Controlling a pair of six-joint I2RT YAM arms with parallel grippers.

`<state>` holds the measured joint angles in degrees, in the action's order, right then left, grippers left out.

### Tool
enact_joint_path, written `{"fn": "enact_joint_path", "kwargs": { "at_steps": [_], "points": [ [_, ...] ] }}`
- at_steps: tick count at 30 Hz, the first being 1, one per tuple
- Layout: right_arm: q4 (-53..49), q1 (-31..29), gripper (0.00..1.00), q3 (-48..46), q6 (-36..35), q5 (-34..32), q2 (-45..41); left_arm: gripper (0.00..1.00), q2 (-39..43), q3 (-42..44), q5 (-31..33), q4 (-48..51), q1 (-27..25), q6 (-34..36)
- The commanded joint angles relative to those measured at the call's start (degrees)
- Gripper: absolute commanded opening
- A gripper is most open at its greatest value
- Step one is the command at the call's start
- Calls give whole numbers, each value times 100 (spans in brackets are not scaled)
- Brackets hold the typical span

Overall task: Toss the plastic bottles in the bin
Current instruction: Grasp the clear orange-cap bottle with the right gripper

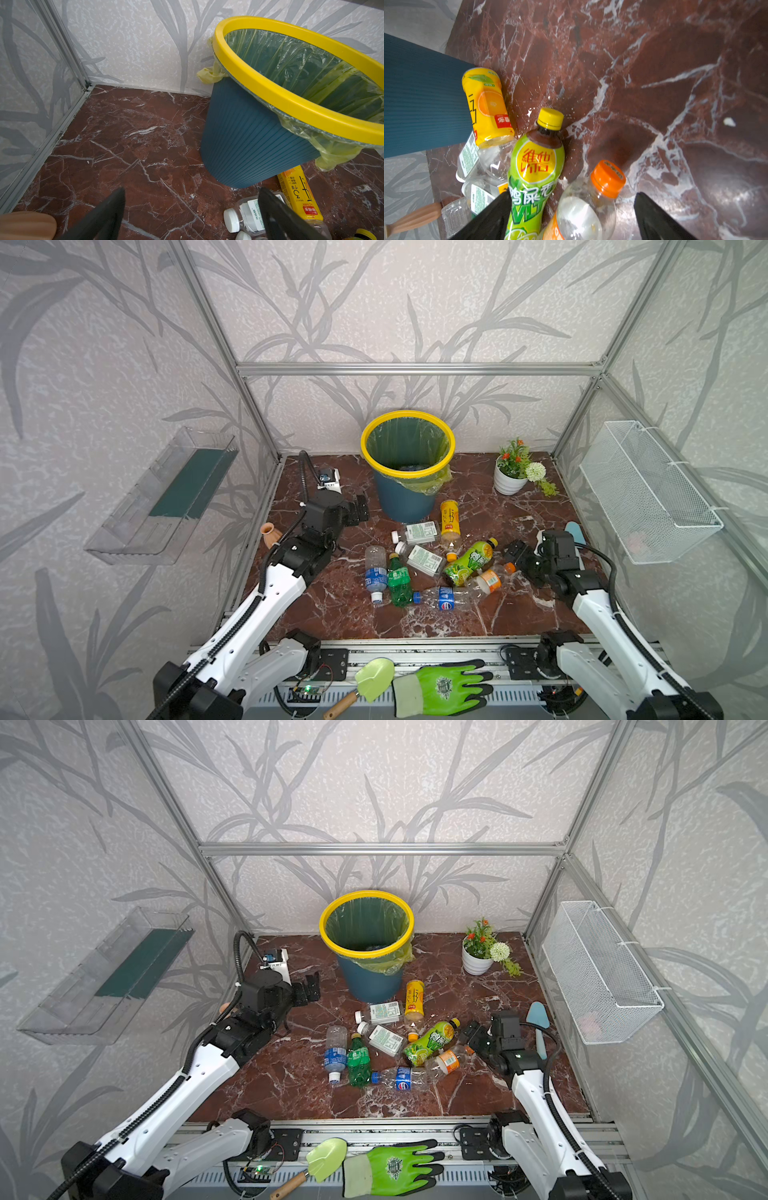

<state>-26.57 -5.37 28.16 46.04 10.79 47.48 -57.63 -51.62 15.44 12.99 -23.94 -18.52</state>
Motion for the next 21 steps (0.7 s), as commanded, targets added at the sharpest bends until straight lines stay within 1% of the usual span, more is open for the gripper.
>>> {"fn": "enact_joint_path", "kwargs": {
  "at_steps": [1, 5, 8, 11, 14, 17, 21],
  "points": [
    [-520, -282, 92, -134, 573, -235, -307, 99, -28, 75, 117, -32, -4, -65],
    [-493, -846, 91, -319, 1007, -458, -403, 99, -38, 114, 139, -57, 3, -12],
    [-277, -1261, 91, -450, 1331, -655, -229, 99, -47, 132, 116, -68, 4, -21],
    [46, -1492, 91, -544, 1515, -591, 94, 99, -13, 154, 118, -58, 3, -25],
    [289, -1664, 90, -533, 1548, -645, 451, 99, 53, 162, 148, -34, 7, -37],
    [427, -1687, 87, -555, 1564, -661, 724, 99, 115, 174, 180, 28, 7, -63],
    [387, -1687, 84, -610, 1537, -823, 854, 99, 223, 200, 244, 89, 9, -81]
  ]
}}
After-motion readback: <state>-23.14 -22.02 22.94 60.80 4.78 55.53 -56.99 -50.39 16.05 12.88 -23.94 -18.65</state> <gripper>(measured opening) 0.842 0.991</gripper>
